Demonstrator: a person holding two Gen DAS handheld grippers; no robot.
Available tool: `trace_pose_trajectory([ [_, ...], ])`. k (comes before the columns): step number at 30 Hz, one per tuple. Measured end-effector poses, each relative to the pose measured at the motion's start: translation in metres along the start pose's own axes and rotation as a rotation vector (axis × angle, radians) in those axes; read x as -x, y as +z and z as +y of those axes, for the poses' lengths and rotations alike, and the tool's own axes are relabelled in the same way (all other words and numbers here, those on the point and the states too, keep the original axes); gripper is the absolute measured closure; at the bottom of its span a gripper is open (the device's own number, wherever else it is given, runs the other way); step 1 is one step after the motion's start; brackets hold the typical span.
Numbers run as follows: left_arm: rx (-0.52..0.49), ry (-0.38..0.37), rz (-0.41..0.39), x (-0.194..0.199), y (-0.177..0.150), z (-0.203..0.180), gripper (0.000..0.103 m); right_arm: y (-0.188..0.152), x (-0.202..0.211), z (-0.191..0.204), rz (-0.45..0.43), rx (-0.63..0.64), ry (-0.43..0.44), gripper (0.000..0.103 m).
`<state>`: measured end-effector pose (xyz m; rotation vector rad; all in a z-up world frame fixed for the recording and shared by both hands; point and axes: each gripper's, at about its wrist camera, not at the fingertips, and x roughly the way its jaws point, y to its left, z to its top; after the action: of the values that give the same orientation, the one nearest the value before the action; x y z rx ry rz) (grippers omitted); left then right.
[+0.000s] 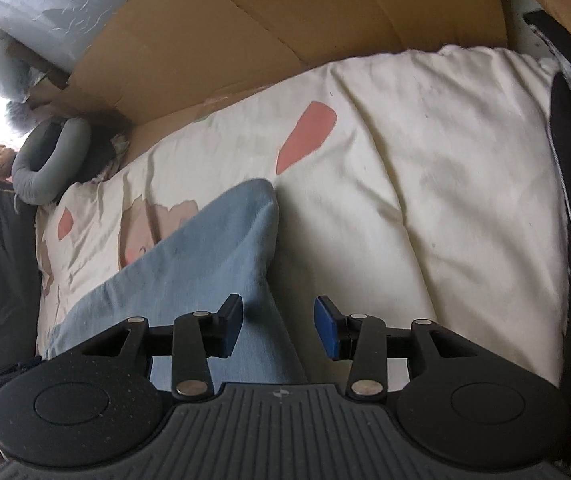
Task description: Fold clothes
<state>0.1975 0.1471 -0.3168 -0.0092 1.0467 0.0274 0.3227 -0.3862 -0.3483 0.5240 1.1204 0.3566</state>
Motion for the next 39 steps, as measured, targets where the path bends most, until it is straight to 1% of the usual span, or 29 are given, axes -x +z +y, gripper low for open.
trace_pose_trajectory([
  [2,-0.001,0.000,0.002,0.003,0.005,-0.002,0.048,-0.009,0.005,-0.004,0.006,0.004,-0.004,0.059],
  [9,0.003,-0.036,-0.002,0.011,0.016,-0.011,0.047,-0.039,0.016,-0.016,0.024,-0.025,-0.013,0.059],
  [11,0.011,-0.050,0.003,0.010,0.017,-0.013,0.047,-0.049,0.019,-0.015,0.039,-0.007,-0.028,0.059],
  [12,0.017,-0.062,0.006,0.010,0.018,-0.014,0.044,-0.054,0.019,-0.014,0.045,-0.007,-0.030,0.059],
  [13,0.024,-0.077,0.010,0.010,0.018,-0.014,0.039,-0.059,0.020,-0.014,0.051,-0.007,-0.032,0.059],
  [15,0.032,-0.103,0.016,0.010,0.018,-0.015,0.033,-0.069,0.022,-0.014,0.064,-0.007,-0.036,0.059],
  [17,0.032,-0.112,0.020,0.011,0.018,-0.018,0.031,-0.080,0.022,-0.013,0.075,-0.006,-0.039,0.059],
  [19,0.034,-0.118,0.023,0.011,0.019,-0.019,0.028,-0.085,0.024,-0.015,0.066,-0.007,-0.045,0.059],
  [22,0.040,-0.125,0.028,0.012,0.021,-0.020,0.026,-0.092,0.027,-0.018,0.059,-0.013,-0.054,0.059],
  [23,0.042,-0.128,0.030,0.013,0.021,-0.021,0.026,-0.094,0.027,-0.020,0.061,-0.016,-0.057,0.057],
  [28,0.025,-0.134,0.034,0.015,0.020,-0.025,0.026,-0.104,0.024,-0.032,0.072,-0.045,-0.048,0.057],
  [32,0.015,-0.144,0.047,0.012,0.016,-0.029,0.026,-0.106,0.019,-0.029,0.068,-0.048,-0.055,0.056],
  [33,0.011,-0.147,0.050,0.011,0.015,-0.030,0.026,-0.105,0.019,-0.030,0.077,-0.051,-0.049,0.058],
  [35,0.001,-0.150,0.057,0.010,0.012,-0.032,0.026,-0.102,0.023,-0.033,0.092,-0.074,-0.027,0.068],
  [37,-0.004,-0.150,0.062,0.008,0.010,-0.034,0.026,-0.100,0.029,-0.033,0.098,-0.094,-0.009,0.071],
  [39,-0.003,-0.152,0.067,0.007,0.009,-0.034,0.026,-0.099,0.037,-0.035,0.097,-0.129,0.012,0.072],
])
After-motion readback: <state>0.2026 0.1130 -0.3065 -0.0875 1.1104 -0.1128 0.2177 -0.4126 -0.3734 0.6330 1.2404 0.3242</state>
